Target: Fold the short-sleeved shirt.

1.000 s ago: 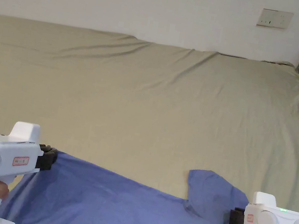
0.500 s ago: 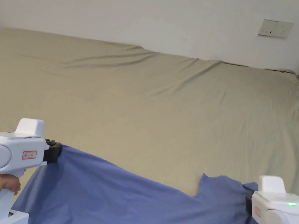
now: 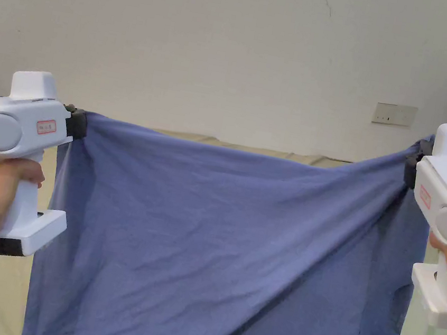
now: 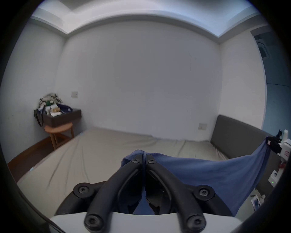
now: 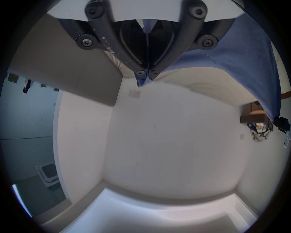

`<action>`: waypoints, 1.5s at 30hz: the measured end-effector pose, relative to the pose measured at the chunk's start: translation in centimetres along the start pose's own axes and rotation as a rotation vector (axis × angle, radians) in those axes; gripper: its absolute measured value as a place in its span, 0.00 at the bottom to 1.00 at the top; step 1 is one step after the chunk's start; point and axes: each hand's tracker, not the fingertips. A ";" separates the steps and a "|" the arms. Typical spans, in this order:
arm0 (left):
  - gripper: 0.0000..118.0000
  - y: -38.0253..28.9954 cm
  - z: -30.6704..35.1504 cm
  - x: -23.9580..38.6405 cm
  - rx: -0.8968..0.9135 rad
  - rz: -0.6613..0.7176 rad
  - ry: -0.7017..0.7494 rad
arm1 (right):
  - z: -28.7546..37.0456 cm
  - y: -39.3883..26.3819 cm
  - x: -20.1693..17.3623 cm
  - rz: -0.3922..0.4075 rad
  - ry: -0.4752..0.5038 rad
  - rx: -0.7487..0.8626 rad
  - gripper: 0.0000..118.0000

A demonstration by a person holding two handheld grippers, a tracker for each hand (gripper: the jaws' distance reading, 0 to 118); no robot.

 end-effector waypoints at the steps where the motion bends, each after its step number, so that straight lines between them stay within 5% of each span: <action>1: 0.01 1.1 0.0 0.2 0.025 -0.003 0.014 | -0.2 1.2 0.2 -0.005 -0.005 0.020 0.03; 8: 0.01 7.2 -2.3 1.2 0.119 0.003 0.050 | -2.5 8.3 1.1 -0.024 -0.020 0.143 0.03; 15: 0.01 7.5 -7.5 2.3 0.154 -0.040 0.091 | -5.9 8.3 1.0 -0.010 -0.014 0.162 0.03; 28: 0.01 -10.2 -14.9 1.5 -0.114 -0.038 0.069 | -12.2 -9.6 -1.2 -0.206 0.081 -0.149 0.03; 35: 0.01 -21.0 -10.4 -1.1 -0.285 0.031 0.057 | -8.5 -19.6 -2.1 -0.256 0.132 -0.331 0.03; 45: 0.01 -30.8 3.2 -6.4 -0.437 0.082 0.082 | 7.6 -27.0 -2.8 -0.301 0.210 -0.497 0.03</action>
